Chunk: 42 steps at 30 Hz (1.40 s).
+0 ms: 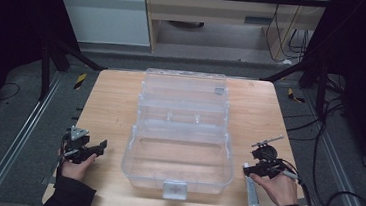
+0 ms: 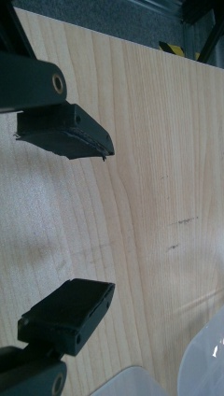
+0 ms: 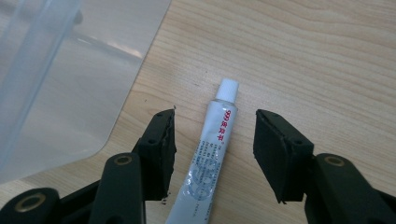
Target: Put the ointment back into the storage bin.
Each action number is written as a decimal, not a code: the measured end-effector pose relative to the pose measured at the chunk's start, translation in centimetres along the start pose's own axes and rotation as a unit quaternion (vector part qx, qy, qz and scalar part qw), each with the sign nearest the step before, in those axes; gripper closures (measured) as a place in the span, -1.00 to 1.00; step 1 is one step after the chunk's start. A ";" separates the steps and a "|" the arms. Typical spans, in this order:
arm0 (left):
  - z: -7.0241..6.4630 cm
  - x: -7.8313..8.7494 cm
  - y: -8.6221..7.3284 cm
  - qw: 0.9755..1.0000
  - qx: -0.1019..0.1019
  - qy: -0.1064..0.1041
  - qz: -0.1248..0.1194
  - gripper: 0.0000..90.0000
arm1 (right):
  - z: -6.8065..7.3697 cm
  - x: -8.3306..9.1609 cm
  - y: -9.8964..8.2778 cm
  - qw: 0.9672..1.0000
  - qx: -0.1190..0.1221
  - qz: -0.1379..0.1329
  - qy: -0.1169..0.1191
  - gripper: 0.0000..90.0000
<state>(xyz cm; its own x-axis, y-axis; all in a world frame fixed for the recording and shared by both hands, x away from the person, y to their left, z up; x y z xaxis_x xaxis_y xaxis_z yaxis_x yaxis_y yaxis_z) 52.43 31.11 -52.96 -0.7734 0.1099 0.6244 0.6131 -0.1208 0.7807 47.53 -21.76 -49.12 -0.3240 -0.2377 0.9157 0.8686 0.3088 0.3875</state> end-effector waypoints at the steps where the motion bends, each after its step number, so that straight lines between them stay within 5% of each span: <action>1: 0.0 0.0 0.0 1.000 0.000 0.000 0.000 -0.38 | 0.0 -0.2 -0.1 1.000 -0.007 0.002 0.005 0.10; 18: 0.0 0.0 0.0 1.000 -0.002 0.000 0.002 -0.38 | -0.5 -2.4 -1.2 0.999 -0.017 0.043 0.010 0.26; 42: 0.0 -0.1 -0.1 1.000 -0.003 -0.002 0.005 -0.37 | -0.3 -4.0 -1.3 0.996 0.014 0.092 0.001 0.53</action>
<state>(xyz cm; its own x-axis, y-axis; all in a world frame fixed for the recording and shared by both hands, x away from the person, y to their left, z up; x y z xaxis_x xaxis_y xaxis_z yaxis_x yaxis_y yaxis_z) 52.43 31.08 -53.07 -0.7669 0.1120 0.6319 0.6195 -0.1275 0.7745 47.77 -21.52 -53.32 -0.1603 -0.1771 0.9711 0.9023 0.3725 0.2169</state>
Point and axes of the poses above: each handheld gripper's, and its own axes: x roughly backward along the jaws, y roughly out of its top, z roughly to its left, the point moved 7 cm from there along -x, roughly forward along the jaws, and after that the axes turned 4 degrees about y, right-handed, at the moved point
